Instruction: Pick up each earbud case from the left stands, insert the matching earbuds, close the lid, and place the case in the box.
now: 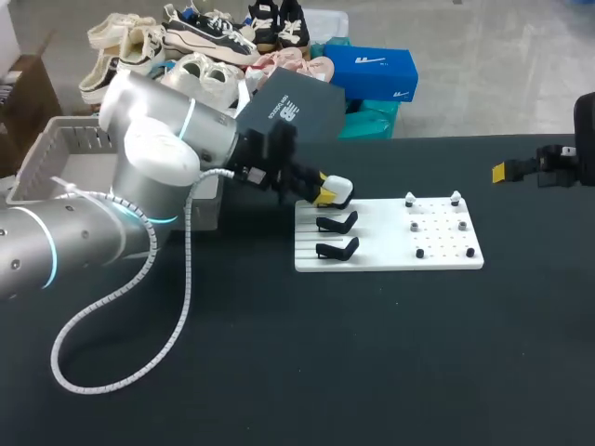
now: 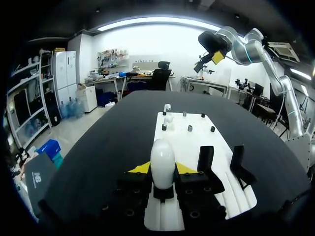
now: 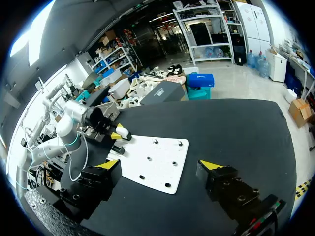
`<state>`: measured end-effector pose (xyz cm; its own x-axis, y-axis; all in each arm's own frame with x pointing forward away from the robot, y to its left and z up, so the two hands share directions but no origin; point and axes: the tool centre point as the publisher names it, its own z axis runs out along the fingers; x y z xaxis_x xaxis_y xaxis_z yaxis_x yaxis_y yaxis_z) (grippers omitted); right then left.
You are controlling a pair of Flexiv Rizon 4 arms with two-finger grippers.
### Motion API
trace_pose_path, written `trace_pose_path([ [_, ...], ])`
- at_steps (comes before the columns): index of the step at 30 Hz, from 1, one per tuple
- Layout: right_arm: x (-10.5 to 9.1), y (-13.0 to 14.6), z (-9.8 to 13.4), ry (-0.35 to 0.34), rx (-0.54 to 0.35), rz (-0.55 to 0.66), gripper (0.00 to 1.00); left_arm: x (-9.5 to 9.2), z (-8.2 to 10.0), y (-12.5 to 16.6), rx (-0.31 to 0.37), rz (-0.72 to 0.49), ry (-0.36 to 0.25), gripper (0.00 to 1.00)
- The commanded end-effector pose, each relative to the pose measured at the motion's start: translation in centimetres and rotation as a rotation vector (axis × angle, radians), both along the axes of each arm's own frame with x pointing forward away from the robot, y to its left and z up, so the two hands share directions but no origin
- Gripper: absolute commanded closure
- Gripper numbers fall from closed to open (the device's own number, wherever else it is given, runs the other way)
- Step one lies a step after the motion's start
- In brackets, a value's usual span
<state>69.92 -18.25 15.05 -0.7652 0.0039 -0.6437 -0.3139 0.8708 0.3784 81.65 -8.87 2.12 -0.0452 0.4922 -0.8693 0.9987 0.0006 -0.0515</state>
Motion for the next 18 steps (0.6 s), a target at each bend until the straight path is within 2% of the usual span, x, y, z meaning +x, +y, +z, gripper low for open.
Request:
trace_pose_path([
  [1,0.1,-0.2,-0.1,0.000,0.005,0.007,0.00,-0.8,1.4,1.3,-0.035,-0.003,-0.017,1.00],
  [7,0.1,-0.2,-0.1,0.000,0.005,0.007,0.00,-2.8,4.8,2.5,-0.116,-0.005,-0.051,1.00],
  [9,0.1,-0.2,-0.1,0.000,0.005,0.007,0.00,-4.1,6.1,2.9,-0.147,-0.003,-0.069,1.00],
  [11,0.1,-0.2,-0.1,0.000,0.005,0.007,0.00,-5.5,7.1,3.1,-0.174,0.004,-0.119,1.00],
  [12,0.1,-0.2,-0.1,0.000,0.005,0.007,0.00,-6.1,7.7,3.2,-0.190,0.009,-0.112,1.00],
  [13,0.1,-0.2,-0.1,0.000,0.005,0.007,0.00,-6.7,8.1,3.2,-0.202,0.020,-0.131,1.00],
  [14,0.1,-0.2,-0.1,0.000,0.005,0.007,0.00,-7.4,8.5,3.3,-0.217,0.024,-0.154,1.00],
  [16,0.1,-0.2,-0.1,0.000,0.005,0.007,0.00,-8.8,9.1,3.3,-0.238,0.024,-0.150,1.00],
  [18,0.1,-0.2,-0.1,0.000,0.005,0.007,0.00,-9.9,9.4,3.3,-0.251,0.022,-0.178,1.00],
])
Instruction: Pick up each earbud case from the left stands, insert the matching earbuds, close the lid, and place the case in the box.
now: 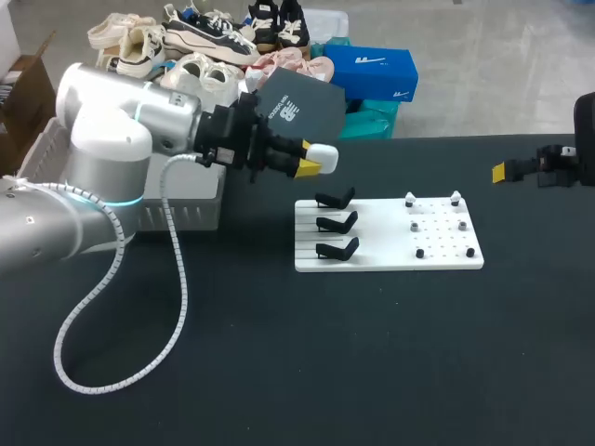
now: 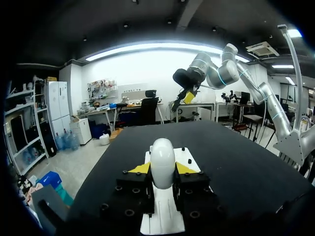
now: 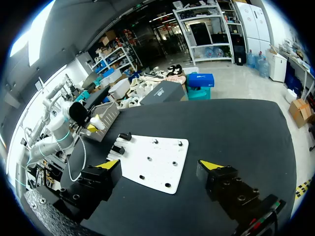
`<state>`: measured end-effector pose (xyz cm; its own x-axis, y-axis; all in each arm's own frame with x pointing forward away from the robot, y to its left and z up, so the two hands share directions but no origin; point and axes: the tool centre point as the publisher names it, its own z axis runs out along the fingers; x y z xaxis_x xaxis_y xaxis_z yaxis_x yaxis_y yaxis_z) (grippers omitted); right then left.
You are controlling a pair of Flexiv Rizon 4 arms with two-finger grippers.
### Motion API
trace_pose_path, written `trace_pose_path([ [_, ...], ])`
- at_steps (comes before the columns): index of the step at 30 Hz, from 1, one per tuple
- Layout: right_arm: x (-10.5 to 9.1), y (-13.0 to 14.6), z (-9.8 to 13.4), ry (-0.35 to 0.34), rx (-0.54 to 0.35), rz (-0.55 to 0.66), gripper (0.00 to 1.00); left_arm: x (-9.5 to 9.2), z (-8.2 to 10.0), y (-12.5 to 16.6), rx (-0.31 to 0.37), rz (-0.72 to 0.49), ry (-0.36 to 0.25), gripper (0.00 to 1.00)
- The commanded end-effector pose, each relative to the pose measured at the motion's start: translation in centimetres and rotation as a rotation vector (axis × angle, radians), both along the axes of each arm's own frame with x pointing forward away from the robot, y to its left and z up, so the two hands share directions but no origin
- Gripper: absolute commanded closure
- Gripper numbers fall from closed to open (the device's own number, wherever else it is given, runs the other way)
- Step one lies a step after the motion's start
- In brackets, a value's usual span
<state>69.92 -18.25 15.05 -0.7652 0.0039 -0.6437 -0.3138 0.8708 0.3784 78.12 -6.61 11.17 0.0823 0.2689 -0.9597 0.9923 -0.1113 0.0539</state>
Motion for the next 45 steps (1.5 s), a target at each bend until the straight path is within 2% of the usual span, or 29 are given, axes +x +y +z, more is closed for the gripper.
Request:
trace_pose_path([
  [1,0.1,-0.2,-0.1,0.000,0.005,0.007,0.00,-6.9,0.5,1.0,-0.025,0.138,-0.071,1.00],
  [4,0.1,-0.2,-0.1,0.000,0.005,0.007,0.00,-8.1,0.7,0.9,-0.033,0.138,-0.089,1.00],
  [6,0.1,-0.2,-0.1,0.000,0.005,0.007,0.00,-8.8,0.8,0.8,-0.033,0.126,-0.071,1.00],
  [12,0.1,-0.2,-0.1,0.000,0.005,0.007,0.00,-10.2,1.0,0.3,-0.046,0.159,-0.067,1.00],
  [37,0.1,-0.2,-0.1,0.000,0.005,0.007,0.00,-10.2,1.0,0.3,-0.046,0.162,-0.066,1.00],
  [39,0.1,-0.2,-0.1,0.000,0.005,0.007,0.00,-10.4,0.4,0.1,-0.043,0.161,-0.048,1.00],
  [40,0.1,-0.2,-0.1,0.000,0.005,0.007,0.00,-10.5,0.1,-0.2,-0.054,0.146,-0.019,1.00],
  [43,0.1,-0.2,-0.1,0.000,0.005,0.007,0.00,-10.5,-0.6,-1.2,-0.057,0.149,-0.013,1.00],
  [45,0.1,-0.2,-0.1,0.000,0.005,0.007,0.00,-10.4,-0.9,-2.0,-0.085,0.132,0.002,1.00],
])
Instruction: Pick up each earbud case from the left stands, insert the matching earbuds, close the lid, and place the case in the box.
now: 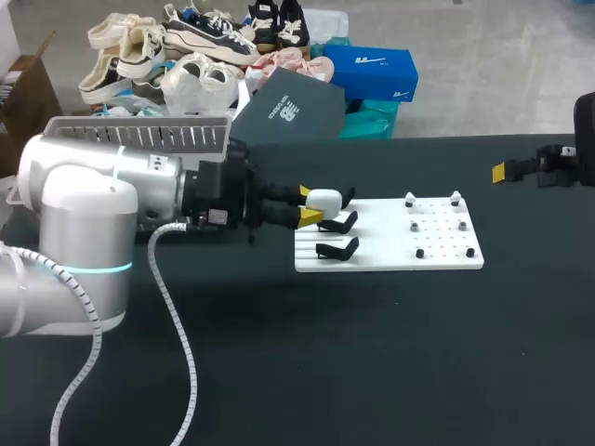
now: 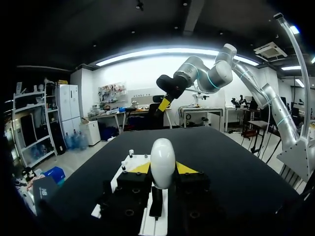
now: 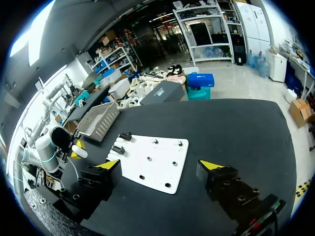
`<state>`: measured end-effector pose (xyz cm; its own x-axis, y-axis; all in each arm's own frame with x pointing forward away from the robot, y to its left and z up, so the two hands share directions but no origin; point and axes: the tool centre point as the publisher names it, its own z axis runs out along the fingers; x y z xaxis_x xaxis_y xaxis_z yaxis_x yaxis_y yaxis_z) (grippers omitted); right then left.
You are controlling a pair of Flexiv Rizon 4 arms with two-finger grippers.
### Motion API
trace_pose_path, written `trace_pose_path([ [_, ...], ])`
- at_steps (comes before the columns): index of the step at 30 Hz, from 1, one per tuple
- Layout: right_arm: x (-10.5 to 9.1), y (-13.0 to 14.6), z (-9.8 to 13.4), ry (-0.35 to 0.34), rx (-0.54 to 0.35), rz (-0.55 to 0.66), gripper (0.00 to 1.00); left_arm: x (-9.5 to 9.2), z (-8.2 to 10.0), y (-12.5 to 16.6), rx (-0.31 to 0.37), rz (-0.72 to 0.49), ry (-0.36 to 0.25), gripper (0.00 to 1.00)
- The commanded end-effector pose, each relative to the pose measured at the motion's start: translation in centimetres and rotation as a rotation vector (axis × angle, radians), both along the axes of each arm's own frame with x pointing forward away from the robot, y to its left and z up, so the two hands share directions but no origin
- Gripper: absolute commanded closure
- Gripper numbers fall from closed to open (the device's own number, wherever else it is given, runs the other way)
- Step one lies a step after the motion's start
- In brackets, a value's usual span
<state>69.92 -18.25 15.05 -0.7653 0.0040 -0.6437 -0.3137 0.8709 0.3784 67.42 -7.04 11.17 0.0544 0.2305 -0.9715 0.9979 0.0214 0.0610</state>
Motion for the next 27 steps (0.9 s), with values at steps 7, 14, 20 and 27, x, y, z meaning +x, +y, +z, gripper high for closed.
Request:
trace_pose_path([
  [7,-0.9,0.0,-0.1,-0.006,-0.013,0.047,0.00,0.8,-1.5,-3.6,-0.084,-0.058,0.021,1.00],
  [14,-3.0,2.2,0.9,-0.052,-0.093,0.126,0.00,1.5,-2.0,-5.0,-0.107,-0.092,0.038,1.00],
  [20,-4.8,5.5,1.2,-0.074,-0.139,0.211,0.00,1.8,-2.2,-5.3,-0.116,-0.106,0.050,1.00],
  [27,-6.0,8.5,1.2,-0.073,-0.142,0.275,0.00,1.9,-2.7,-5.4,-0.116,-0.100,0.055,1.00],
])
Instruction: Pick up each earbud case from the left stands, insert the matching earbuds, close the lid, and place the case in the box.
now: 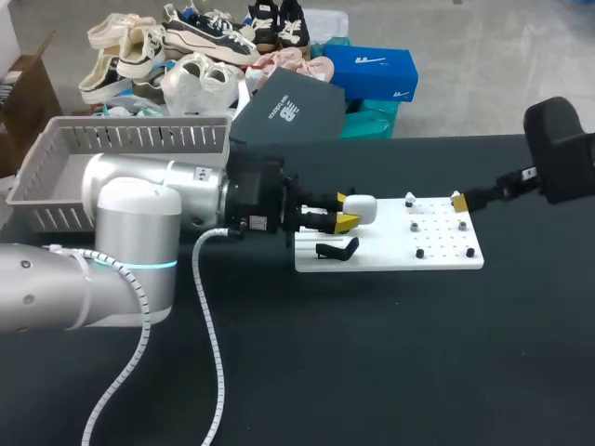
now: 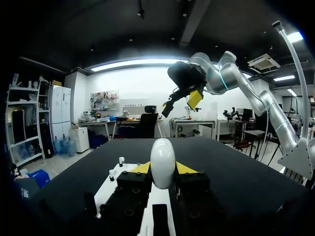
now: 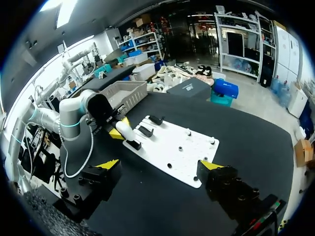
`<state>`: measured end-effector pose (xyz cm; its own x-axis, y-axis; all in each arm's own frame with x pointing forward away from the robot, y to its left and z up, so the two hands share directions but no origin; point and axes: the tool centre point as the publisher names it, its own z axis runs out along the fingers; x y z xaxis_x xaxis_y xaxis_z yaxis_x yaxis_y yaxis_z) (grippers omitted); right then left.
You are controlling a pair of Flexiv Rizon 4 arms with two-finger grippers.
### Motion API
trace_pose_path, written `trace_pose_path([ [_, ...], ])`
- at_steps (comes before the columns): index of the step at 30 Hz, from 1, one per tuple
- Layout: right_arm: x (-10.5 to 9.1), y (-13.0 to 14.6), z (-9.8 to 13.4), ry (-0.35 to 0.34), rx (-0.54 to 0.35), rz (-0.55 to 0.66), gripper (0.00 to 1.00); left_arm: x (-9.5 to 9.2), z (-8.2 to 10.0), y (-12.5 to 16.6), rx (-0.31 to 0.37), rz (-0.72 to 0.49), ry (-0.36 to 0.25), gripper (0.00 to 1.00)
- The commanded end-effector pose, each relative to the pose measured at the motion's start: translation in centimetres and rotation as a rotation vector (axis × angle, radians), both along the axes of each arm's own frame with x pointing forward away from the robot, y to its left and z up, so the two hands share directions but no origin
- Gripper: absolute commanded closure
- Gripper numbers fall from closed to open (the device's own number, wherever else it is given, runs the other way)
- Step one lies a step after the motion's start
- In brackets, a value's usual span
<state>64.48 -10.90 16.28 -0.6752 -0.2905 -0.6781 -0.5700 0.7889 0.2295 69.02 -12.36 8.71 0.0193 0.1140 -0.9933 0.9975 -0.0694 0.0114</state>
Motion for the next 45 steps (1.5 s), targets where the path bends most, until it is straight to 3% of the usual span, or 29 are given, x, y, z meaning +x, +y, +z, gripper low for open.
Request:
trace_pose_path([
  [1,-0.7,1.5,-0.1,0.006,-0.006,0.006,0.00,0.3,-0.2,-0.1,-0.002,-0.005,0.002,1.00],
  [8,-1.2,4.5,-1.0,0.033,-0.006,0.032,0.00,0.3,-0.2,-0.1,-0.002,-0.005,0.002,1.00],
  [18,-0.1,7.7,-2.5,0.070,-0.002,0.078,0.00,0.3,-0.2,-0.1,-0.002,-0.005,0.002,1.00],
  [34,2.4,9.3,-4.8,0.124,-0.026,0.097,0.00,0.3,-0.2,-0.1,-0.002,-0.005,0.002,1.00],
  [45,3.3,10.1,-5.2,0.129,-0.028,0.103,0.00,0.3,-0.2,-0.1,-0.002,-0.005,0.002,1.00],
])
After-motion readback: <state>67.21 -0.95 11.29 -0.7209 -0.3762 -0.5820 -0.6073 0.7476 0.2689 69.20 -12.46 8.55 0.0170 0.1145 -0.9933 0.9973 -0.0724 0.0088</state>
